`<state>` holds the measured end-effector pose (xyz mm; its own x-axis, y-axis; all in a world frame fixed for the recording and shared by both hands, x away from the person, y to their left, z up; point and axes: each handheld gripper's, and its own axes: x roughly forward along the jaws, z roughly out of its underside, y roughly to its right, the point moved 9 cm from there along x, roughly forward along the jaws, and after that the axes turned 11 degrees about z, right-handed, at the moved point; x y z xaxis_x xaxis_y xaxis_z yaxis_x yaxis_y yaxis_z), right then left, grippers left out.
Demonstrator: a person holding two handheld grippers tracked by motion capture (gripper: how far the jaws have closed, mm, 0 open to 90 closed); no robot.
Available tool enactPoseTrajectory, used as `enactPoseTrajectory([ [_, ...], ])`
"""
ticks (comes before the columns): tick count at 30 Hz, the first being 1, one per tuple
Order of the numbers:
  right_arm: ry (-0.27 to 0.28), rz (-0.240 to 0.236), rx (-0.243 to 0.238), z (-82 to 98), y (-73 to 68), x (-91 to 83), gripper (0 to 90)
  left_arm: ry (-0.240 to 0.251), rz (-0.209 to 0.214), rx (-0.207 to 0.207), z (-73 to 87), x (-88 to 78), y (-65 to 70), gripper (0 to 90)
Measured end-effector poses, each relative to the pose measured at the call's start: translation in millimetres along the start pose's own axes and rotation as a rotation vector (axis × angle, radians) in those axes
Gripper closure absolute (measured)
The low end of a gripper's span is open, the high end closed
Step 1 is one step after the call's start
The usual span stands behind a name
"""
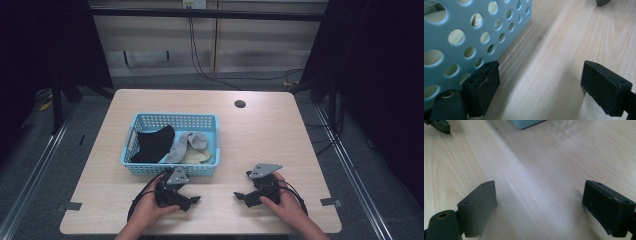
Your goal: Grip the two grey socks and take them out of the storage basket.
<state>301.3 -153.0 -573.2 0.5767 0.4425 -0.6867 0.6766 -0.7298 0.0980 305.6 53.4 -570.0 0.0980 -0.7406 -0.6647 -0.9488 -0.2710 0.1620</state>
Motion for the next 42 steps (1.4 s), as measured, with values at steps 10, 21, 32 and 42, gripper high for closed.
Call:
enactPoseTrajectory([
  [10,0.000,0.000,-0.001,-0.1,0.1,0.0,11.5,-0.151,0.042,-0.021,1.5,-11.0,13.9,21.6],
  [21,0.000,0.000,-0.002,0.0,0.2,0.0,11.6,-0.303,0.112,-0.144,-32.8,-63.8,22.5,23.1],
  [32,0.004,0.001,-0.003,-0.3,0.5,0.2,11.6,-0.416,0.101,-0.219,-65.3,-94.6,-1.5,24.5],
  [42,0.008,0.005,-0.004,-0.7,0.9,0.4,11.6,-0.436,0.046,-0.287,-74.8,-90.3,-49.9,24.1],
])
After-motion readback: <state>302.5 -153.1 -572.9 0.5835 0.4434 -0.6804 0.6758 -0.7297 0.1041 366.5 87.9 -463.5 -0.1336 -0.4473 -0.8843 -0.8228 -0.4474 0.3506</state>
